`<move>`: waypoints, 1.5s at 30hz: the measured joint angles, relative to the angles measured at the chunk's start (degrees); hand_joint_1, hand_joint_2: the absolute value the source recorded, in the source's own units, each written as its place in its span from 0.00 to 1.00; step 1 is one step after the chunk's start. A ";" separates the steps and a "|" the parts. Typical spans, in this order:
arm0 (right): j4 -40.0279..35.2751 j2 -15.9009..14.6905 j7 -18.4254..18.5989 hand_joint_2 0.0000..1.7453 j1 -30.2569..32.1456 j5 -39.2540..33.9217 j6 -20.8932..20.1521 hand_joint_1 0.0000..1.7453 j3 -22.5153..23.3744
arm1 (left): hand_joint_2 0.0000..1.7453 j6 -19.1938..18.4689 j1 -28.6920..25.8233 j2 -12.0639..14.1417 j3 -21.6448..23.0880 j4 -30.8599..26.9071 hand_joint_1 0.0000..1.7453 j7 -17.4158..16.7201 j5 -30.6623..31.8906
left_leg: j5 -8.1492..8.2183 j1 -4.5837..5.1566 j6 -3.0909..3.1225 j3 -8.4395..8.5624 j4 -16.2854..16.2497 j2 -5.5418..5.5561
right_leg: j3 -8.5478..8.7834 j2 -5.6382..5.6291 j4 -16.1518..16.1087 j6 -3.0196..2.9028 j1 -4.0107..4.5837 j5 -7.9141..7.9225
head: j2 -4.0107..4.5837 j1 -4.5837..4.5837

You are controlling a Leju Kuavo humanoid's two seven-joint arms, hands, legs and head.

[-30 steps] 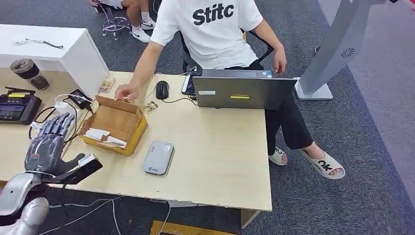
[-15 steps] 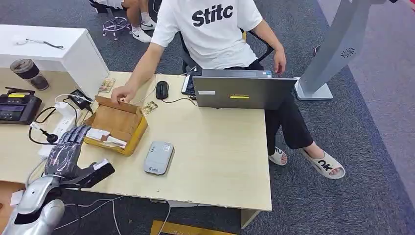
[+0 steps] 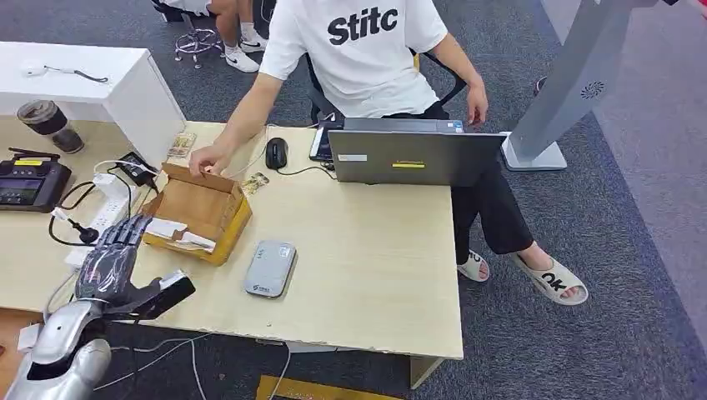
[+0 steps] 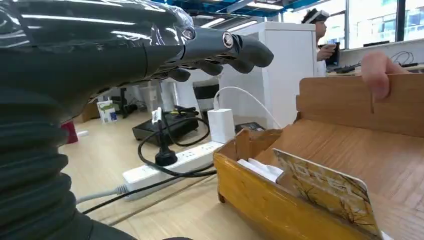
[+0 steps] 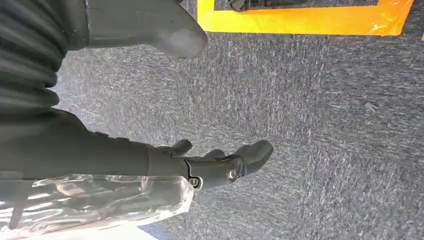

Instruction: Pass the card to the sensor for recognition and then transmit it.

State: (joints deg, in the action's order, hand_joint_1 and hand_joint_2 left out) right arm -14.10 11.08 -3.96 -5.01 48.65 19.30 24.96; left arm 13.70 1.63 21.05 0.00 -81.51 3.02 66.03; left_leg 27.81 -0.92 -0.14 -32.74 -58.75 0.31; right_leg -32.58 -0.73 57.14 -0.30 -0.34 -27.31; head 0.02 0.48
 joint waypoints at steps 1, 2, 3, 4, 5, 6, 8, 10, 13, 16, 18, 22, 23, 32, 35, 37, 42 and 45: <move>0.00 0.00 0.00 1.00 0.00 0.05 -0.15 0.00 0.00 | 1.00 0.04 0.02 0.00 0.00 0.11 0.00 0.00 0.13 | 0.00 0.00 0.00 0.00 0.00 0.00 | 0.00 0.00 0.00 0.00 0.00 0.00 | 0.00 0.00; 0.00 0.00 0.02 1.00 -0.01 0.05 -0.30 0.00 0.00 | 1.00 0.13 0.05 0.00 0.00 0.26 0.01 0.00 0.26 | 0.00 0.00 0.00 0.00 0.00 0.00 | 0.00 0.00 0.00 0.00 0.00 0.00 | 0.00 0.00; 0.00 0.00 0.07 1.00 -0.01 0.05 -0.51 0.00 0.00 | 1.00 0.26 0.09 0.00 0.00 0.40 0.02 0.00 0.31 | 0.00 0.00 0.00 0.00 0.00 0.00 | 0.00 0.00 0.00 0.00 0.00 0.00 | 0.00 0.00; 0.00 0.00 0.13 1.00 0.00 0.07 -0.61 0.00 0.00 | 1.00 0.50 0.16 -0.04 0.02 0.55 0.02 0.00 0.46 | 0.00 0.00 0.00 0.00 0.00 0.00 | 0.00 0.00 0.00 0.00 0.00 0.00 | 0.00 0.00; 0.00 0.00 0.15 1.00 0.00 0.26 -0.64 0.00 0.00 | 1.00 0.72 0.31 -0.13 0.02 0.79 0.02 0.00 0.63 | 0.00 0.00 0.00 0.00 0.00 0.01 | 0.00 0.01 0.00 0.00 0.00 0.00 | 0.00 0.02; 0.00 0.00 0.15 1.00 -0.01 0.48 -0.64 0.00 0.00 | 1.00 0.79 0.44 -0.24 0.02 0.96 0.02 0.00 0.70 | 0.00 0.00 0.00 0.00 0.00 0.01 | 0.00 0.01 0.00 0.00 0.00 0.00 | 0.00 0.00; 0.00 0.00 0.15 1.00 -0.02 0.92 -0.64 0.00 0.00 | 1.00 0.99 0.76 -0.50 0.04 1.49 0.02 0.09 0.79 | 0.00 0.00 0.00 0.00 0.00 0.01 | 0.00 0.01 0.00 0.00 0.00 0.00 | 0.00 0.00; 0.00 0.00 0.15 1.00 -0.02 0.92 -0.64 0.00 0.00 | 1.00 1.05 1.11 -0.66 0.11 2.06 0.02 0.28 0.81 | 0.00 0.00 0.00 0.00 0.00 0.00 | 0.00 0.00 0.00 0.00 0.00 0.00 | 0.00 0.00; 0.00 0.00 0.15 1.00 -0.06 0.99 -0.66 0.00 0.00 | 1.00 1.29 1.90 -1.01 0.50 2.84 0.02 0.44 0.92 | 0.00 0.00 0.00 0.00 0.00 0.02 | 0.01 0.01 0.00 0.00 0.00 0.00 | 0.00 0.00; 0.00 0.00 0.37 1.00 -0.09 1.07 -0.66 0.00 0.00 | 1.00 1.73 3.02 -1.46 1.05 3.82 0.01 0.44 0.98 | 0.00 0.00 0.00 0.00 0.00 0.01 | 0.00 0.01 0.00 0.00 0.00 0.00 | 0.00 0.00; 0.00 0.00 0.50 1.00 -0.16 1.20 -0.79 0.00 0.00 | 1.00 1.93 4.17 -1.73 1.27 4.77 0.01 0.50 1.33 | 0.00 0.00 0.00 0.00 0.00 0.02 | 0.01 0.02 0.00 0.00 0.00 0.01 | 0.00 0.00; 0.00 0.00 0.57 1.00 -0.50 1.99 -0.88 0.00 -0.02 | 1.00 2.10 6.47 -2.25 2.21 6.69 0.01 0.66 1.64 | -0.01 0.00 0.00 0.00 0.00 0.02 | 0.01 0.02 0.00 -0.01 0.00 0.03 | 0.00 0.00; 0.00 0.00 0.61 1.00 -0.57 1.99 -0.88 0.00 -0.02 | 1.00 2.10 7.00 -2.40 2.36 7.21 0.00 0.68 1.66 | -0.01 0.00 0.00 0.00 0.00 0.02 | 0.01 0.01 0.00 -0.01 0.00 0.03 | 0.00 0.00; 0.00 0.00 0.68 1.00 -0.74 2.06 -0.90 0.00 -0.13 | 1.00 2.38 8.90 -2.80 3.15 9.38 0.00 1.05 1.97 | -0.01 0.00 0.00 0.00 0.00 0.01 | 0.00 -0.02 0.01 -0.01 0.00 0.03 | 0.00 0.00; 0.00 0.00 0.74 1.00 -0.74 2.06 -0.90 0.00 -0.13 | 1.00 2.38 9.13 -2.82 3.28 9.73 0.00 1.07 1.97 | -0.01 0.00 0.00 0.00 0.00 0.01 | -0.01 -0.01 0.00 -0.01 0.00 0.03 | 0.00 0.00; 0.00 0.00 0.74 1.00 -0.77 2.06 -0.90 0.00 -0.13 | 1.00 2.41 9.34 -2.84 3.37 9.99 0.03 1.07 1.97 | -0.01 0.00 0.00 0.00 0.00 0.01 | 0.00 -0.01 0.00 -0.01 0.00 0.03 | 0.00 0.00; 0.00 0.00 1.09 1.00 -0.82 2.08 -0.90 0.00 -0.13 | 1.00 2.28 9.91 -2.84 4.09 10.88 0.73 1.14 2.25 | -0.02 0.00 0.01 0.00 0.00 0.01 | 0.00 0.00 0.01 -0.02 0.00 0.04 | 0.00 0.00; 0.00 0.00 1.16 1.00 -0.85 2.10 -1.01 0.00 -0.13 | 1.00 0.74 10.15 -2.78 4.31 11.26 0.63 1.86 1.29 | -0.02 0.00 0.01 0.00 0.00 0.01 | 0.00 -0.01 0.01 -0.02 0.00 0.04 | 0.00 0.00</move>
State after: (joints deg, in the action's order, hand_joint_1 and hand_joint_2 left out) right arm -14.10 11.08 -2.80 -5.86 50.75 18.29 24.83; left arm 14.44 11.78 18.27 4.31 -70.25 4.88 67.32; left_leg 27.79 -0.92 -0.14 -32.74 -58.75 0.32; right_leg -32.57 -0.73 57.15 -0.32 -0.34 -27.27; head 0.02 0.48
